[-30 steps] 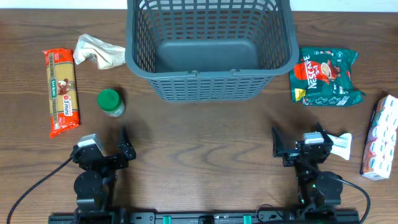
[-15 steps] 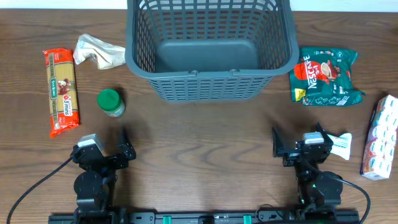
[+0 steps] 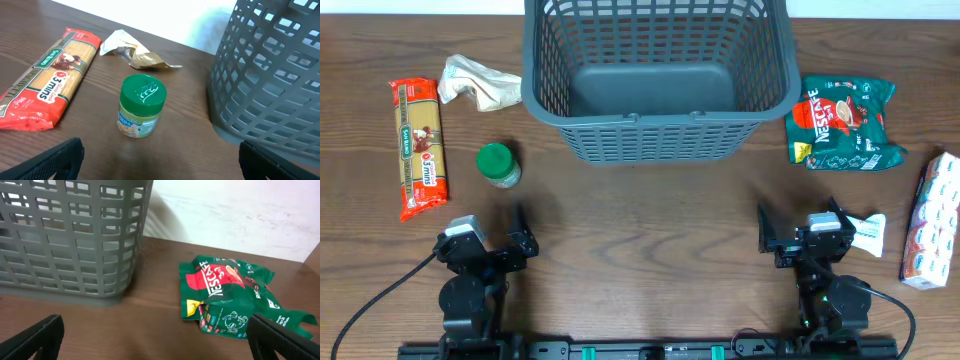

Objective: Pack container

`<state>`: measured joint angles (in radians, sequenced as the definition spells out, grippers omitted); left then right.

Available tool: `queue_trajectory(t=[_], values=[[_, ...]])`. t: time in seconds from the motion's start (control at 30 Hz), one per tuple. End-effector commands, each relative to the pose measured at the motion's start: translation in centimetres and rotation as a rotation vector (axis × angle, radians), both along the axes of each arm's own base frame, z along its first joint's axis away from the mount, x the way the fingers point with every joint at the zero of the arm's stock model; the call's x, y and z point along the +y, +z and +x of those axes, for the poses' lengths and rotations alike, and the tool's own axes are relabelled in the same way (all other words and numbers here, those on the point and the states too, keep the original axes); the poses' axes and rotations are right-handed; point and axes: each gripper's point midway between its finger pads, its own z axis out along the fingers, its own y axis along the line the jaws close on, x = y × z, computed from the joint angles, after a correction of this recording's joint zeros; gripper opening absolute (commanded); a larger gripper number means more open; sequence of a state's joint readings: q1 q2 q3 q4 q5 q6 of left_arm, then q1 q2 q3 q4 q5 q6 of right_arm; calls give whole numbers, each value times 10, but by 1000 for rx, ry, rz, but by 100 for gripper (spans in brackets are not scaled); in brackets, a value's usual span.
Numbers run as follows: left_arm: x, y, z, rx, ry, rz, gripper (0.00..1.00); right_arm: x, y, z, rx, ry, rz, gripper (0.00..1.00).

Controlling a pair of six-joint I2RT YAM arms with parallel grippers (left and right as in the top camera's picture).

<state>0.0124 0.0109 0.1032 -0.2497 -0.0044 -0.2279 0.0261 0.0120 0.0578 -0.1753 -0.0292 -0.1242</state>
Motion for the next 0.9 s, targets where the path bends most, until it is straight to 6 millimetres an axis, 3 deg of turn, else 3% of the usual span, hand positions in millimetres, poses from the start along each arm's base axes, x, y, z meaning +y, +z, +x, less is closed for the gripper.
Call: queue_trajectory(t=[0.0,0.3,0.57,0.73,0.87], values=[[3,-12,0,24,9,18,99,-1,-2,0,1,-2,-12,99],[3,-12,0,24,9,18,99,0,-2,0,1,0,-9,99],[3,-12,0,24,9,18,99,1,0,0,8,-14,132,99],[3,-12,0,24,9,18,99,-8,12,-4,25,-77,213,99],[3,-12,0,24,9,18,98,-23,42,-4,17,-150,207,99]])
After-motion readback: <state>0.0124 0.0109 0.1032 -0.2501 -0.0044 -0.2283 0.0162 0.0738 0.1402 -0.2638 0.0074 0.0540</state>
